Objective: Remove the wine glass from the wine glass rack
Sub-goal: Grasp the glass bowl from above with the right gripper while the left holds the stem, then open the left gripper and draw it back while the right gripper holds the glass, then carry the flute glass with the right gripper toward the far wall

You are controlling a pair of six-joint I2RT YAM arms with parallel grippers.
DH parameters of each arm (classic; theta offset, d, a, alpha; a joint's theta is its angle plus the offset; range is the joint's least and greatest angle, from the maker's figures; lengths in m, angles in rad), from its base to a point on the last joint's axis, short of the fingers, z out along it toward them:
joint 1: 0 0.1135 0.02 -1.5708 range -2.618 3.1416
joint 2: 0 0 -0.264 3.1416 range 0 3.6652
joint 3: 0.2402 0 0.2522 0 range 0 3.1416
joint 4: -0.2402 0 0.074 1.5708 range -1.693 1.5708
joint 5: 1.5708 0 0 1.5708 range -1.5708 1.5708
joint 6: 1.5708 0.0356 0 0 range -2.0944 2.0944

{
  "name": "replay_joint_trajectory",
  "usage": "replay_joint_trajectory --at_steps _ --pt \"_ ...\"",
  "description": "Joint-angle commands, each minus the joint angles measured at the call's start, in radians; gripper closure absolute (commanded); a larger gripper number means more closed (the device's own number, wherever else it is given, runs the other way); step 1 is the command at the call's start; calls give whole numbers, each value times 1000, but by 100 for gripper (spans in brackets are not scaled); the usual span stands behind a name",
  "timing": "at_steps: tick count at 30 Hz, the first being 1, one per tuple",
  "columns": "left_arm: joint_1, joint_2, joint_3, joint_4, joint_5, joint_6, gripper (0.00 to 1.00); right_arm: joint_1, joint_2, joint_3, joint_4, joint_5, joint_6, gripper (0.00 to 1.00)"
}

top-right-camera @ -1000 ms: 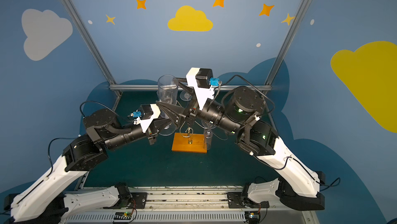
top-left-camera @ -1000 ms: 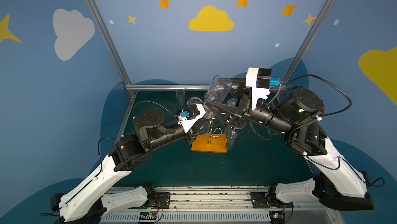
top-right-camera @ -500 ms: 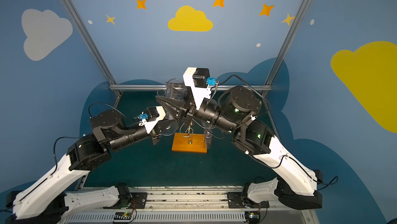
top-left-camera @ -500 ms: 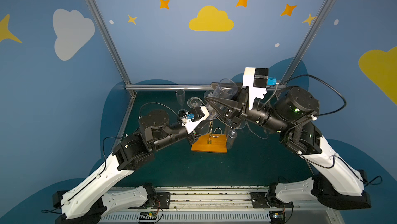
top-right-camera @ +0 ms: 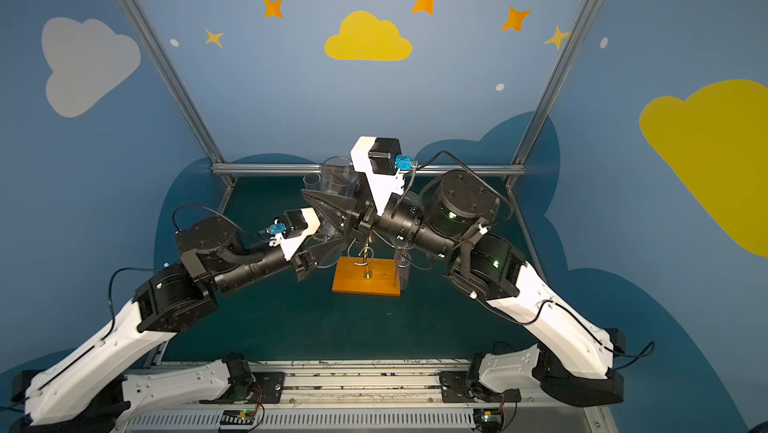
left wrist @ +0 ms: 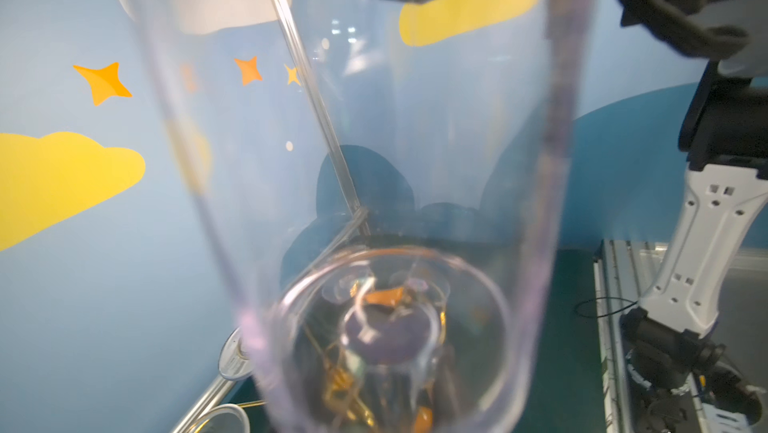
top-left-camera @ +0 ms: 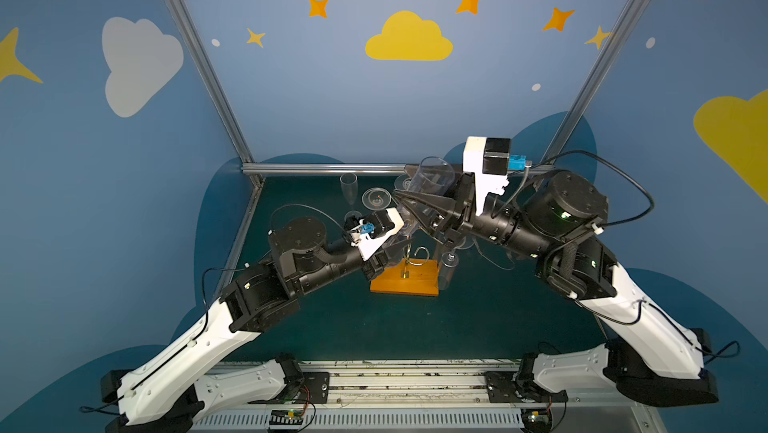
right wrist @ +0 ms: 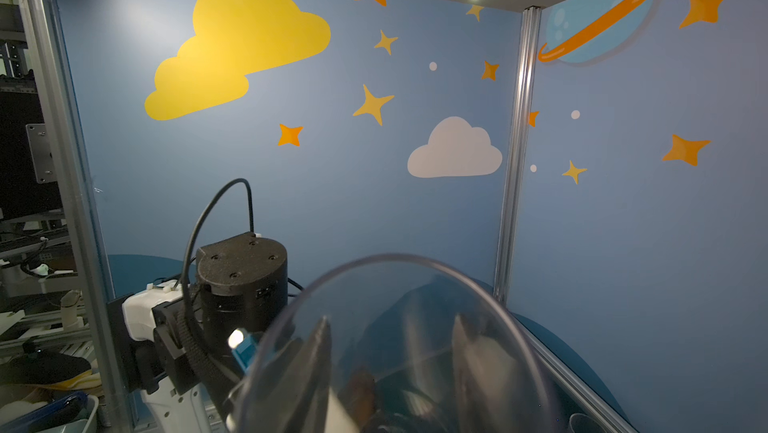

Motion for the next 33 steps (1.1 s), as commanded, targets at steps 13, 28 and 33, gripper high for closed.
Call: replay_joint_trajectory --at_steps 13,28,33 --pt "-5 -312 -196 98 -72 -143 24 -49 -129 -83 55 70 -169 77" --pt "-5 -555 -343 49 -202 -314 24 -409 -143 -124 48 142 -522 78" --pt "-5 -557 -348 41 -218 -317 24 -639 -118 -201 174 23 -413 77"
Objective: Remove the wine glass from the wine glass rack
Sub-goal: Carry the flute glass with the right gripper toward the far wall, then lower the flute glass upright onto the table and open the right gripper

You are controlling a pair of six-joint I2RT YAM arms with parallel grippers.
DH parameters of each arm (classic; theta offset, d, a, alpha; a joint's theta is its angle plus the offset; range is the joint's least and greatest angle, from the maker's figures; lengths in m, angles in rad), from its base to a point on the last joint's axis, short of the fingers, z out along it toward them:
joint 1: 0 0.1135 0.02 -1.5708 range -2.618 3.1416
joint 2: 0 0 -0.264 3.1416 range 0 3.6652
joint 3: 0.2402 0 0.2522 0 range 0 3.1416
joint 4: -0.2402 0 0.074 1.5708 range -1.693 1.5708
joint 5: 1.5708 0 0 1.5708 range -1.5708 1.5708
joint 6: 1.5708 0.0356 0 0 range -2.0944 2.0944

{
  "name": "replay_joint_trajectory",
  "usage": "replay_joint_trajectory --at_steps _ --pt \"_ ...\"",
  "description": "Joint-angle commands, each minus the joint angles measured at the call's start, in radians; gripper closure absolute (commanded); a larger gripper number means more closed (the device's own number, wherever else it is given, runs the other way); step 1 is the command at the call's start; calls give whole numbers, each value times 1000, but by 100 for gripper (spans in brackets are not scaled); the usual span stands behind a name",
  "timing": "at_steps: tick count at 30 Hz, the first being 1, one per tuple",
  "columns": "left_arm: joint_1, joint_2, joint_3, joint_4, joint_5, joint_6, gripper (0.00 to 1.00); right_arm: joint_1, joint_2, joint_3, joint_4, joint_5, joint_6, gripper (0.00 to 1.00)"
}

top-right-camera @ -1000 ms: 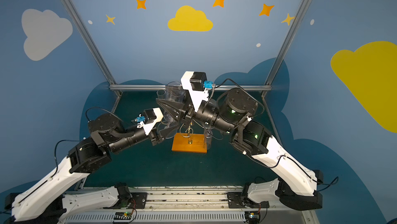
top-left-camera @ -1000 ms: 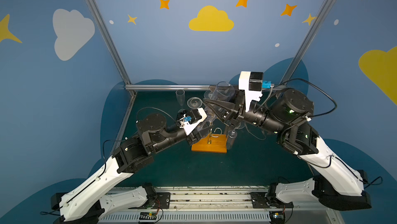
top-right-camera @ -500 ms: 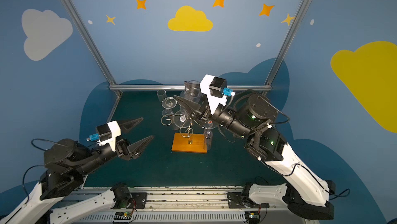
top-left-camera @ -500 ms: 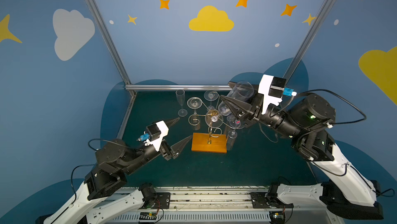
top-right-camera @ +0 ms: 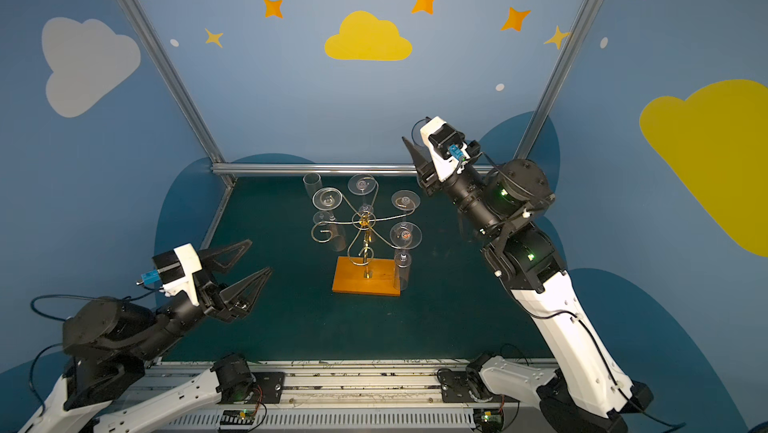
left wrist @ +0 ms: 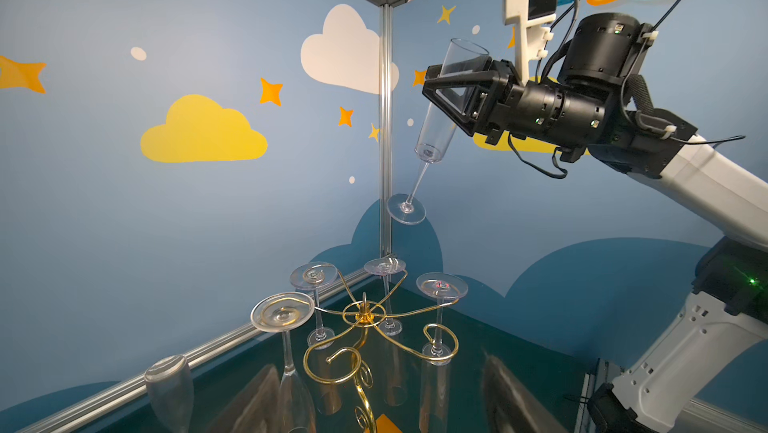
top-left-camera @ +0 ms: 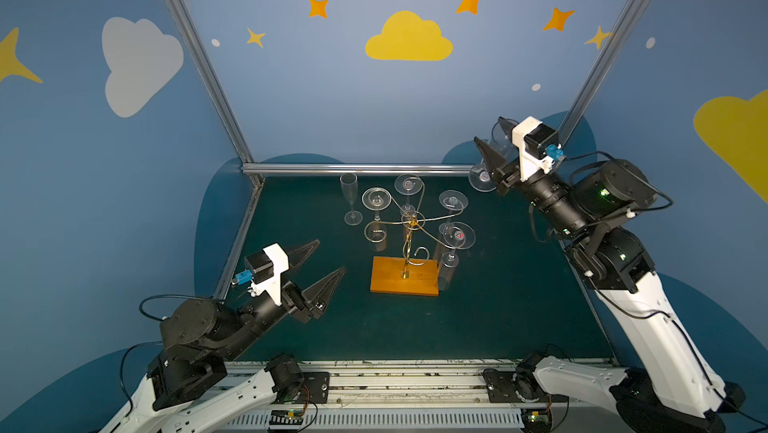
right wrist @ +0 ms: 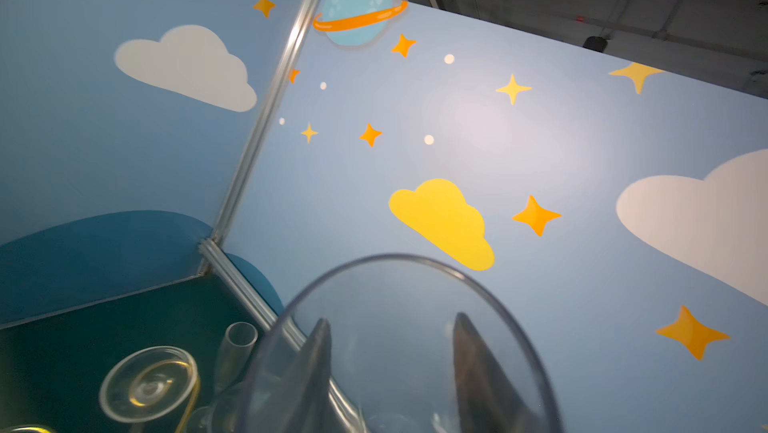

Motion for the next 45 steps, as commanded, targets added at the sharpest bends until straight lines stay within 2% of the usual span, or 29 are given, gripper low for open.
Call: replay_joint_trajectory --at_steps 1,6,12,14,20,28,35,45 --pt "-2 -4 1 -1 -27 -19 24 -118 16 -52 147 -90 80 77" --pt "-2 7 -14 10 -67 5 23 -277 80 -136 287 -147 241 78" --pt "-2 9 -64 102 -122 21 23 -401 176 -250 478 -166 389 78" --pt "-2 18 -76 130 -141 37 22 -417 213 -282 526 -177 399 78" --pt "0 60 -85 187 -218 79 22 -435 337 -404 718 -184 410 78" --pt "2 95 -95 223 -267 87 21 -437 505 -496 913 -233 465 79" --pt "4 109 -96 226 -295 94 20 -406 631 -510 991 -247 429 80" --pt "9 157 -64 216 -289 93 20 -375 760 -483 1076 -257 446 80"
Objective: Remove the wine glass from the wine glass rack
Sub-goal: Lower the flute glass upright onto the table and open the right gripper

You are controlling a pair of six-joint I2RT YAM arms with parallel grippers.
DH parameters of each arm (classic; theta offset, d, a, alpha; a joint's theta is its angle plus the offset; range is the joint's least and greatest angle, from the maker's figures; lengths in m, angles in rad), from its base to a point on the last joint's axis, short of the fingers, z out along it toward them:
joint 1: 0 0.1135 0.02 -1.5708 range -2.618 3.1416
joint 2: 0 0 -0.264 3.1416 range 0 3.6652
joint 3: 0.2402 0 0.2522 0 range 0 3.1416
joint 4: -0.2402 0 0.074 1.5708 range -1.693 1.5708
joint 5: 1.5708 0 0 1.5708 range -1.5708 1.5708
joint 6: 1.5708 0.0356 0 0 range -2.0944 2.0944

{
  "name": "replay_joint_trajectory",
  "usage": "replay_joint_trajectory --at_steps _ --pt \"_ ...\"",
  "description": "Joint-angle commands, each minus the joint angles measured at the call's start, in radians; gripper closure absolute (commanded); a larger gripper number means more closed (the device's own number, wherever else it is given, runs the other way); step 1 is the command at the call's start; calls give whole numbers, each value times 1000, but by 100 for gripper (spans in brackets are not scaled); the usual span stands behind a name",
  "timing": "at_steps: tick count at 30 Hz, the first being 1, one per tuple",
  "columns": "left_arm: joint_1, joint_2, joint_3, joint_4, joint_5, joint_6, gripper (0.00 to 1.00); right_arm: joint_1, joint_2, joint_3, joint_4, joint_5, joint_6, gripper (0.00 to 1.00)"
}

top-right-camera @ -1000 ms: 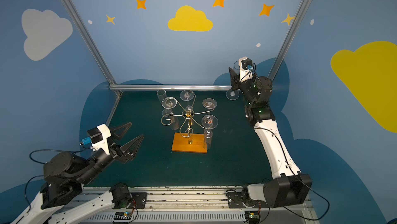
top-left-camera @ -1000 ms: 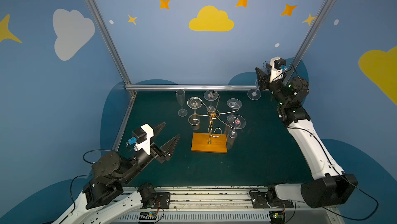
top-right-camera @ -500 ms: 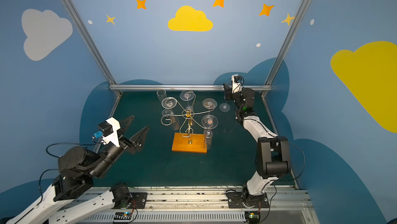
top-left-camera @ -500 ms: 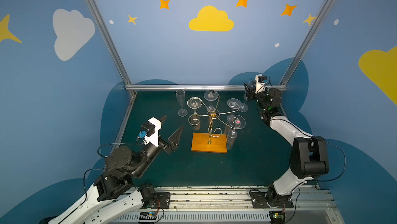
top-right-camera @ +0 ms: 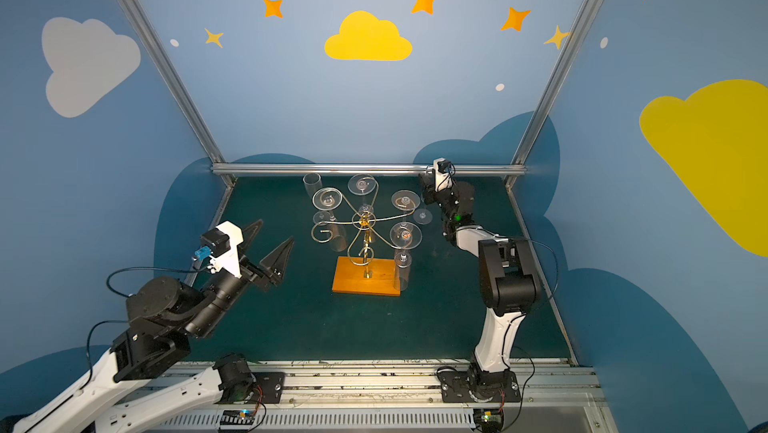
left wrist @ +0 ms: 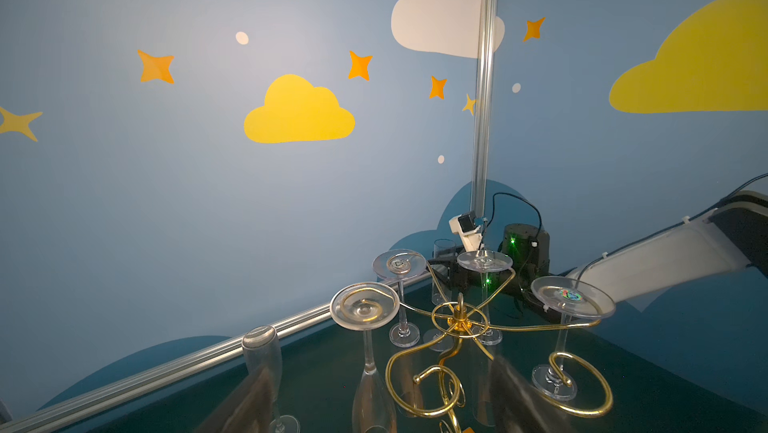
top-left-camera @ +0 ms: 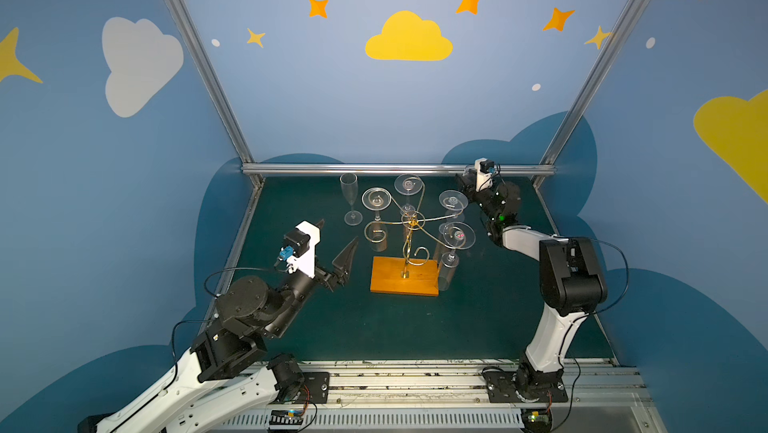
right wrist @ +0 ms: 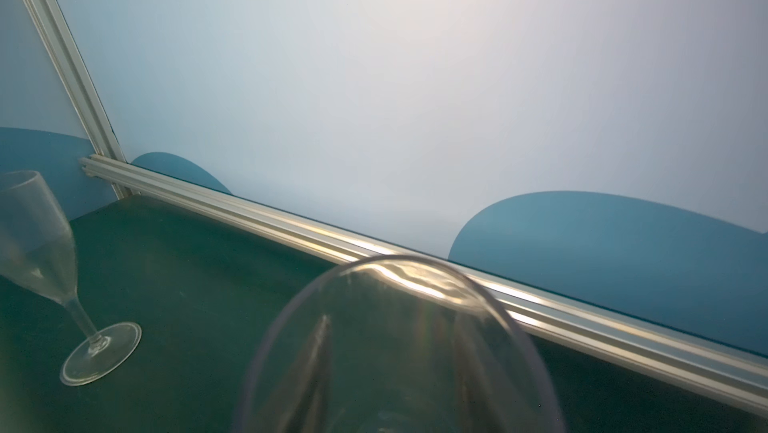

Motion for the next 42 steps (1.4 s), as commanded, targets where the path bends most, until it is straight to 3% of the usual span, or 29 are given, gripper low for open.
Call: replay_joint_trajectory --at_steps 1,22,28,35,36,42 --pt "4 9 23 21 -8 1 20 18 9 25 81 -13 -5 80" --pt "38 15 11 16 22 -17 19 36 82 -10 92 20 -25 78" --pt "41 -1 13 -2 35 -13 19 42 88 -21 86 35 -39 48" --pt "42 -5 40 -42 43 -3 18 45 63 -32 93 51 -24 20" --pt "43 -8 40 -43 46 -3 18 46 54 -34 89 57 -26 12" --pt "42 -18 64 -74 74 -5 18 44 -42 -38 46 75 -42 11"
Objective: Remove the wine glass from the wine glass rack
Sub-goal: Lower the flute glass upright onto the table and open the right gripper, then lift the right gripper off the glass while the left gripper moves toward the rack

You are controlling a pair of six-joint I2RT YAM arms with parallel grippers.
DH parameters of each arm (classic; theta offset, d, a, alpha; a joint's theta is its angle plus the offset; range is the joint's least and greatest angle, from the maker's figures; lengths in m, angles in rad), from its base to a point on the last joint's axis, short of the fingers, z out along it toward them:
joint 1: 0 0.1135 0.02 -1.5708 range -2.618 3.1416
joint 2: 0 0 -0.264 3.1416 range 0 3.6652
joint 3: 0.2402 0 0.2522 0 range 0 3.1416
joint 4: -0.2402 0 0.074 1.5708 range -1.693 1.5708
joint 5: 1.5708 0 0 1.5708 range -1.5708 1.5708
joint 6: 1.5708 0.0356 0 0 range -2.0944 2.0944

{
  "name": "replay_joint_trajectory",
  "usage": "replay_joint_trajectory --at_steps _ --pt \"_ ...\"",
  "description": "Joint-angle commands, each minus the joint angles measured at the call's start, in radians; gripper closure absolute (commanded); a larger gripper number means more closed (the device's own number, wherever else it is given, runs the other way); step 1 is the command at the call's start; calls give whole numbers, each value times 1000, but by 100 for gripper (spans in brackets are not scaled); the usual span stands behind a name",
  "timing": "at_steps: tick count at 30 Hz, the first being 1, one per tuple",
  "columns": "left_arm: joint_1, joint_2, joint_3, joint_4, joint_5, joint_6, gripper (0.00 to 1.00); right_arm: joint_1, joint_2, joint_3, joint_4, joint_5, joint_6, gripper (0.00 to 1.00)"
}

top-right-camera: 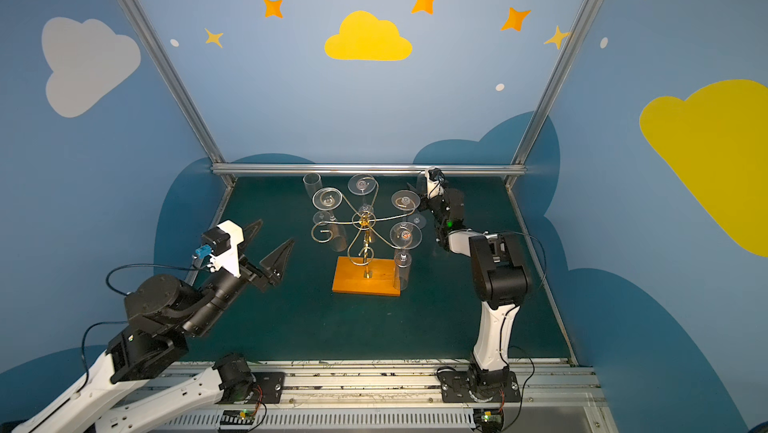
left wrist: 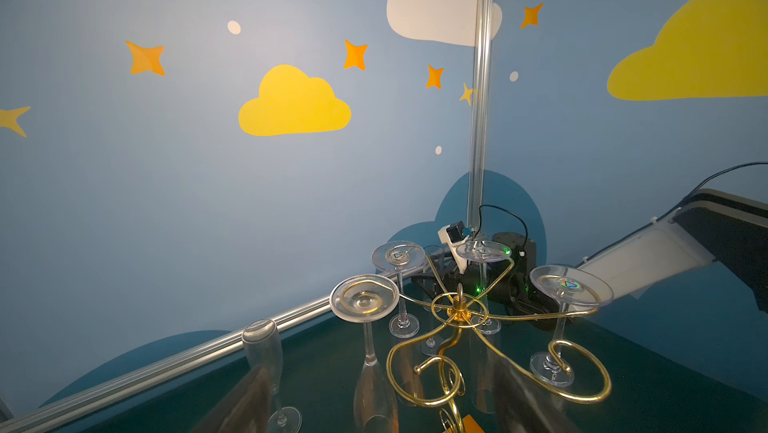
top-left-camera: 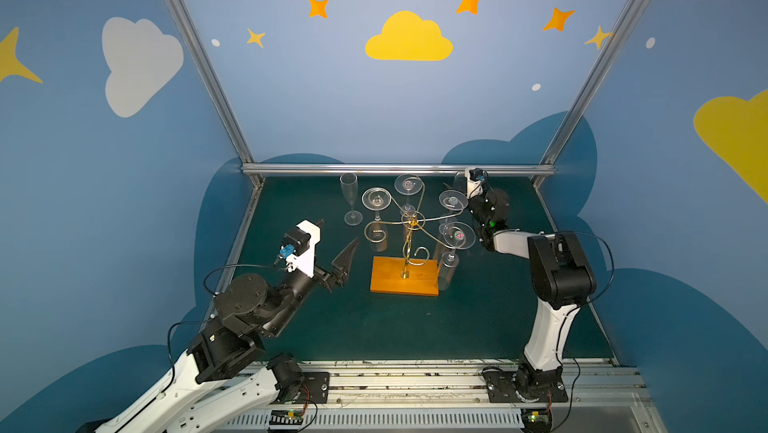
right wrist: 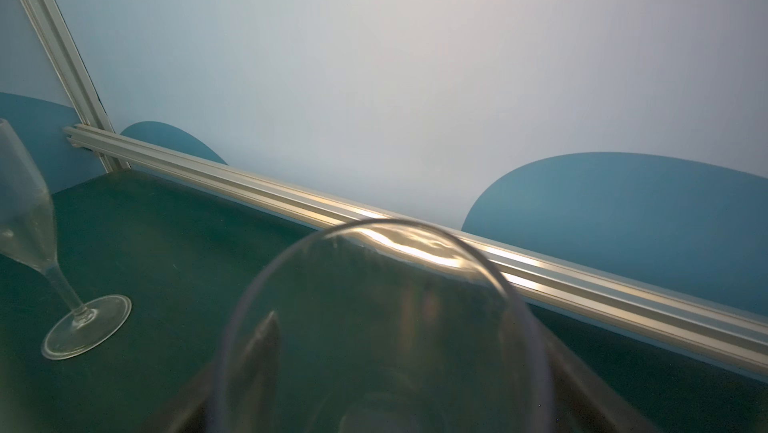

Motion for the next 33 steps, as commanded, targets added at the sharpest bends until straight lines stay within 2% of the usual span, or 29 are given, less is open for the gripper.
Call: replay_joint_trajectory --at_steps 1,10,19,23,27,33 --pt "5 -6 43 -30 26 1 18 3 -108 -5 -20 18 -14 11" --pt "5 -30 83 -152 78 -121 18 -15 -345 -9 -202 36 -49 10" --pt "5 -53 102 -233 58 -198 17 -18 -683 -91 -504 84 72 10" --pt "6 -48 120 -241 58 -200 16 -20 -827 -114 -604 7 49 10" --pt "6 -32 116 -214 28 -224 17 -20 -951 -70 -818 -46 44 10" --pt "32 137 296 -374 53 -231 16 -6 -1104 2 -1131 -158 12 10"
